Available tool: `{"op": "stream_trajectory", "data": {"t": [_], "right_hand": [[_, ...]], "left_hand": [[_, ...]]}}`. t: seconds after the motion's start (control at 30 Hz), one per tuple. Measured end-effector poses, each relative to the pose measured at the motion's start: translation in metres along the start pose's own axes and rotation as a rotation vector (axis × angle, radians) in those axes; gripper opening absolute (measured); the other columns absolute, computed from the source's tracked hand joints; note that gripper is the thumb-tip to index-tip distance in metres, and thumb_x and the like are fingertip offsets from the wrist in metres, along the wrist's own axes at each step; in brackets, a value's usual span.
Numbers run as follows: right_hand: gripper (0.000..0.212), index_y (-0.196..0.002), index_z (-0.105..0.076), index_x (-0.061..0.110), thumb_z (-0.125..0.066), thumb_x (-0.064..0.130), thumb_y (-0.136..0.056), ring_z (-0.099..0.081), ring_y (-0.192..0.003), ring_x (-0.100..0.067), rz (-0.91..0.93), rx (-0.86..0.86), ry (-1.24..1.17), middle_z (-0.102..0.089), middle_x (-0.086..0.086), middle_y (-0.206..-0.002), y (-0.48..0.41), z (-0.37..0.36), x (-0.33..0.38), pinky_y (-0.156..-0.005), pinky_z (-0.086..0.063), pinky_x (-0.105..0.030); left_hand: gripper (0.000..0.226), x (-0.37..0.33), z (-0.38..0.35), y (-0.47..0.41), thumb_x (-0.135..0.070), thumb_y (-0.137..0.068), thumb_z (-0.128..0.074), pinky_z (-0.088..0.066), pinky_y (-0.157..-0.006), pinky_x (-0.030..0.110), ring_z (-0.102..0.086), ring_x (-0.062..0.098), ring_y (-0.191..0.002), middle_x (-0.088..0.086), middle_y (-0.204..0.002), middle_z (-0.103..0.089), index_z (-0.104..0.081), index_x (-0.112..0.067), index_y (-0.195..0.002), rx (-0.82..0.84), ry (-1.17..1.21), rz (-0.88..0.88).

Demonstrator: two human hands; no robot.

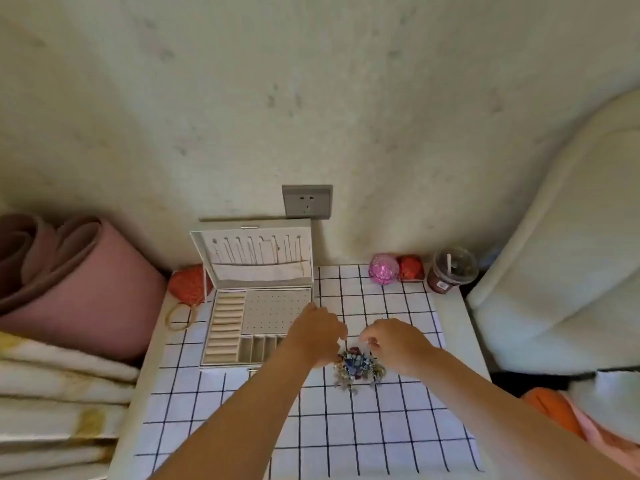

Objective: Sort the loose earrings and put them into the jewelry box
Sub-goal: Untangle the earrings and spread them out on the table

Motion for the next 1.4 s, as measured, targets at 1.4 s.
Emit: {"op": "stream_trajectory", "data": {"t": [1.4], "right_hand": [[0.019,-0.109,-0.072,0.019,-0.068,0.015,-0.092,-0.063,-0.062,-0.004,0.084,-0.292,-0.426,-0.069,0.007,-0.098,0.048,-0.127,0.045,-0.073,-0.057,-0.025]], "left_hand": [[0.021,-0.013,-0.149,0.093,-0.028,-0.09,-0.069,-0.045,-0.073,0.017,-0.057,0.001,-0.079,-0.014,-0.1,-0.065,-0.064,-0.031,-0.11,-0.404,0.656,0.127]]}}
Point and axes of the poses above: each hand's wrist, its own y-axis away from the middle knuckle, its own z-axis out of the back of the hand, x = y × z, the point moved 5 cm from there along -y, towards the middle knuckle
